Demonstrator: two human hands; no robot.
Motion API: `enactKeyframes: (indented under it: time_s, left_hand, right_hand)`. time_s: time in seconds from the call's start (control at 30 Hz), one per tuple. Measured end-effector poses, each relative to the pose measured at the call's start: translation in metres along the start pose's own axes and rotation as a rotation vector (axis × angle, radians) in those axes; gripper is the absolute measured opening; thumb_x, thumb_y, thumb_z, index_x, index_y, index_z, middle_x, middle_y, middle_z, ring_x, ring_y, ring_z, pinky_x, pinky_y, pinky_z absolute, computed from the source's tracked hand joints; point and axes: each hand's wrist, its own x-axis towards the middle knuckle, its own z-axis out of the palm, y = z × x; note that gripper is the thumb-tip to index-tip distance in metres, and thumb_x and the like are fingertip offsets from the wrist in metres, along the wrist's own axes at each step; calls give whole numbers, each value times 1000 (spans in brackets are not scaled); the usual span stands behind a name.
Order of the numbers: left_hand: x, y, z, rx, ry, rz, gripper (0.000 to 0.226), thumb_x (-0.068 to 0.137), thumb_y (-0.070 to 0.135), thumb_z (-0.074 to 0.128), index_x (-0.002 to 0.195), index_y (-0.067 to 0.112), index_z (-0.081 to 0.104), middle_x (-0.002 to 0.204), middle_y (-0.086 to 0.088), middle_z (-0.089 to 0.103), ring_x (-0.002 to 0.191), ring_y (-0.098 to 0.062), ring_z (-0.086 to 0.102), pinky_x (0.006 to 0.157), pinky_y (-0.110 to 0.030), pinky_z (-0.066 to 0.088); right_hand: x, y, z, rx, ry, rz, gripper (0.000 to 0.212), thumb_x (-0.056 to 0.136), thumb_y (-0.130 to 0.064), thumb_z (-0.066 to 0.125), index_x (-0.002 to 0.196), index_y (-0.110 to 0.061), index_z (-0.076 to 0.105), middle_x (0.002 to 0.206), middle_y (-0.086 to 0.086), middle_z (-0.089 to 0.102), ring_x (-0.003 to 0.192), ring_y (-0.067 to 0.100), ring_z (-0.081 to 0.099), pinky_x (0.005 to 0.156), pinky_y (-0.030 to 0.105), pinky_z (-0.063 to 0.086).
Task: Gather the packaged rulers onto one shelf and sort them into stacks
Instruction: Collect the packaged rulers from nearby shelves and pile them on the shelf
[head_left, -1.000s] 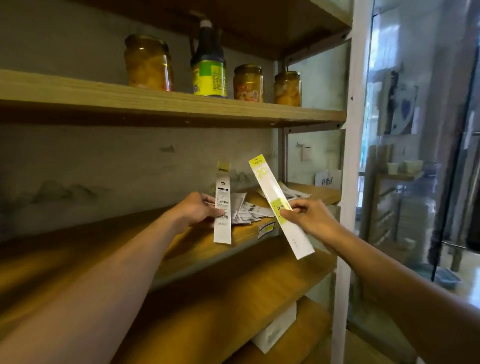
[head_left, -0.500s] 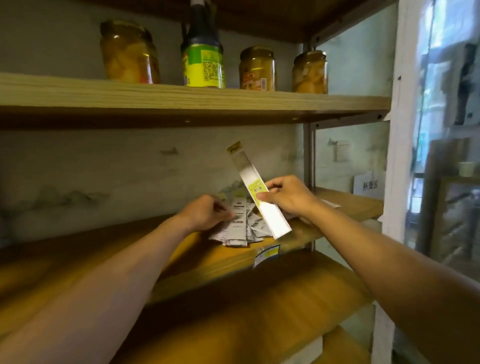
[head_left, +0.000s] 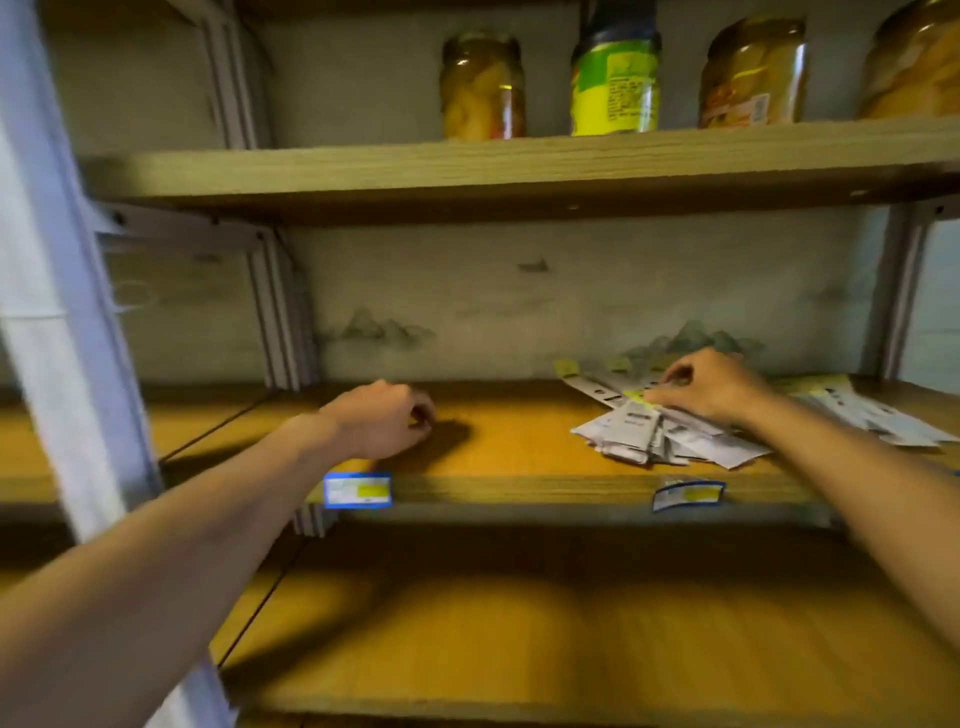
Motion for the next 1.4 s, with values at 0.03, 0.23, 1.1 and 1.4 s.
enactKeyframes:
  time_s: [0.03,0.23,1.1,1.4]
  left_hand:
    - [-9,-8,-1,17,-4,-18,26,92,37,56,116,34,65,120,6,67,111,-19,62,90,-29,47]
    - [-56,-41,-21,-112,-26,-123,22,93,31,60,114,30,67,109,8,70,98,-9,65,84,-22,48]
    - [-386,-337,-77,-149,-45,-668,15,92,28,61,101,36,69,96,15,70,86,5,63,75,-9,47]
    - [-425,-436,-71,-97,52,-661,25,93,17,59,115,24,68,115,3,66,103,-13,63,89,-27,51]
  right_hand:
    - [-1,-7,-4,-28,13,-25,42,82,-40,72,114,-13,67,117,8,67,103,24,61,89,36,49]
    - [-19,-78,11,-19,-89,-327,34,89,-36,66,120,-22,63,120,-1,63,106,17,57,91,33,47]
    - [-178,-486,184,155,-501,-1041,30,91,-35,63,118,-22,65,114,-4,65,90,5,59,78,18,48]
    - [-174,-571,237,122,-349,-912,22,91,-32,63,111,-23,68,105,-3,67,93,11,61,80,25,51]
